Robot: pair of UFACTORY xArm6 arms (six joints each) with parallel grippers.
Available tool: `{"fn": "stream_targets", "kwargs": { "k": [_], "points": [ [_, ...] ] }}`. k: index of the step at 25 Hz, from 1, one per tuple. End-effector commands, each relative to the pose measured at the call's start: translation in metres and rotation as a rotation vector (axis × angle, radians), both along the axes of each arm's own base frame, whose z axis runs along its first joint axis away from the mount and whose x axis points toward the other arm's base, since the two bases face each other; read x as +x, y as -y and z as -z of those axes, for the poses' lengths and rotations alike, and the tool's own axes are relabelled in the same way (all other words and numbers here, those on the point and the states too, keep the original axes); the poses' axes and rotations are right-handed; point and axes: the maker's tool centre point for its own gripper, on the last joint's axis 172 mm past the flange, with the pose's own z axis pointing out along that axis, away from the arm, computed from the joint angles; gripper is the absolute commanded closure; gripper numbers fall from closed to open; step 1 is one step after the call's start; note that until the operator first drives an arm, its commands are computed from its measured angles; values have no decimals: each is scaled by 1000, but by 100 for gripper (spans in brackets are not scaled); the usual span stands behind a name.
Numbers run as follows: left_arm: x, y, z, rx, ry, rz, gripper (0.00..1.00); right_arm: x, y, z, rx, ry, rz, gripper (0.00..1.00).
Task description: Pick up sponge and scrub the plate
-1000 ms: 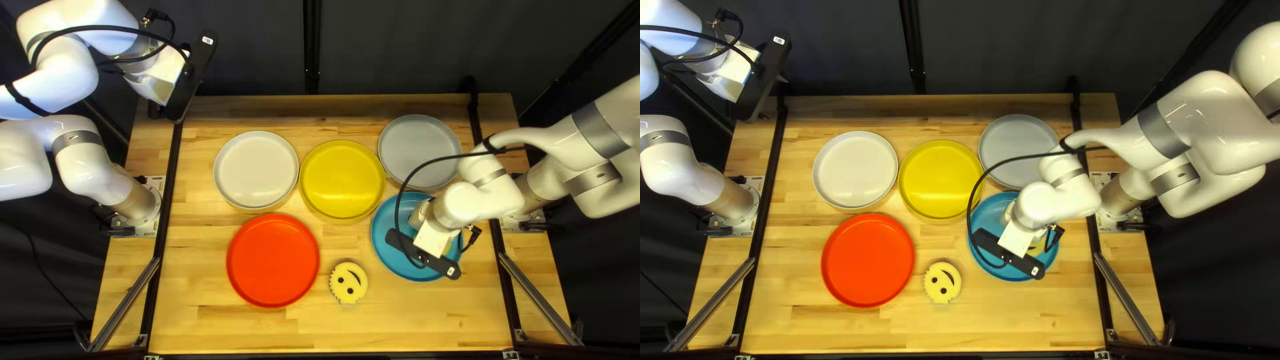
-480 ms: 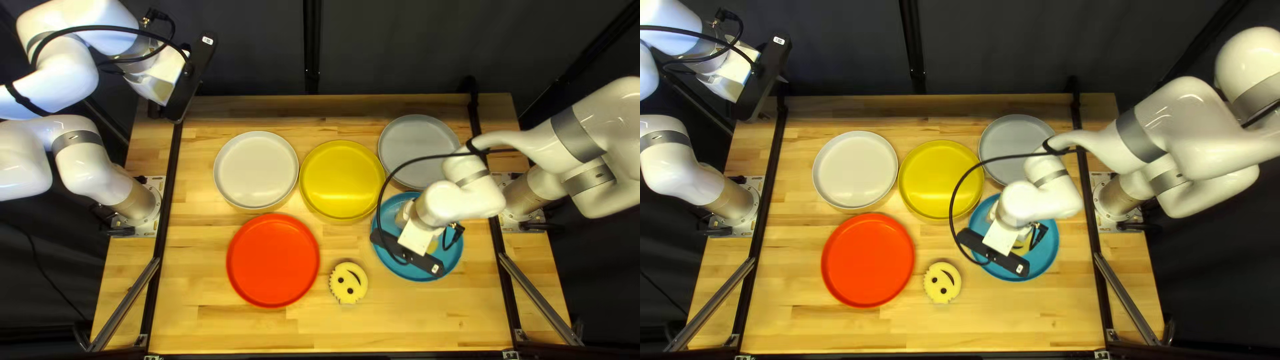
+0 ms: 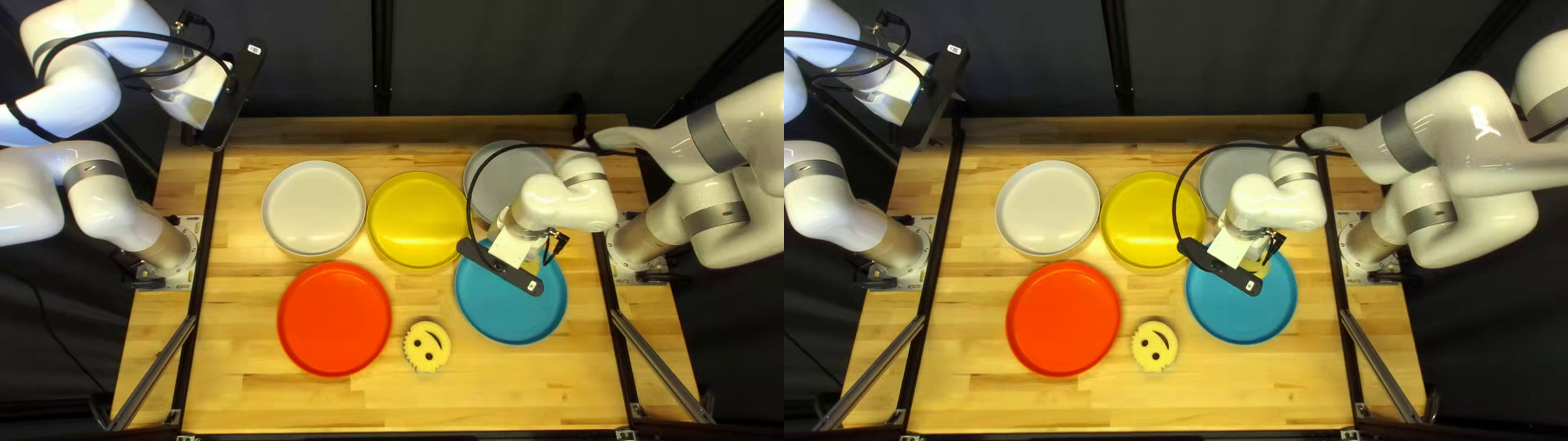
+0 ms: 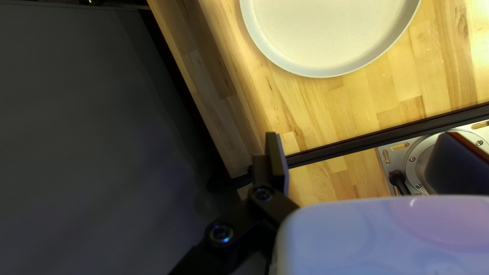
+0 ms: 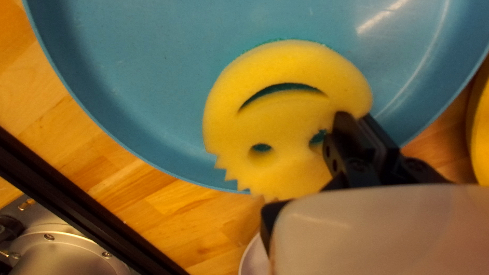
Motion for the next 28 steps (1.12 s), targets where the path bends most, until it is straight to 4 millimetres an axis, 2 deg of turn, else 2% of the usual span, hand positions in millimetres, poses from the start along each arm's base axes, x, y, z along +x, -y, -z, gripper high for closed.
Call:
{"fn": "stream_targets", "kwargs": {
  "k": [1, 5, 8, 11, 15, 16, 17, 20, 23, 26, 28],
  "points": [
    [0, 0, 0, 0, 0, 0, 0, 11, -32, 2, -6, 15, -14, 100],
    [0, 0, 0, 0, 0, 0, 0, 24, -65, 2, -21, 27, -50, 100],
    [0, 0, 0, 0, 0, 0, 0, 29, -71, 3, -28, 30, -69, 100],
    [0, 0, 0, 0, 0, 0, 0, 27, -57, 4, -29, 27, -73, 100],
    [0, 0, 0, 0, 0, 0, 0, 18, -15, 0, -15, 15, -44, 100],
    [0, 0, 0, 0, 0, 0, 0, 17, -12, 0, -13, 13, -39, 100],
    [0, 0, 0, 0, 0, 0, 0, 15, 3, -1, -7, 9, -27, 100],
    [0, 0, 0, 0, 0, 0, 0, 11, 25, -1, 6, -1, -3, 100],
    [0, 0, 0, 0, 0, 0, 0, 9, 32, -3, 14, -6, 11, 100],
    [0, 0, 0, 0, 0, 0, 0, 13, 24, -4, 17, -8, 15, 100],
    [0, 0, 0, 0, 0, 0, 0, 17, 9, -6, 13, -4, 9, 100]
  ]
}}
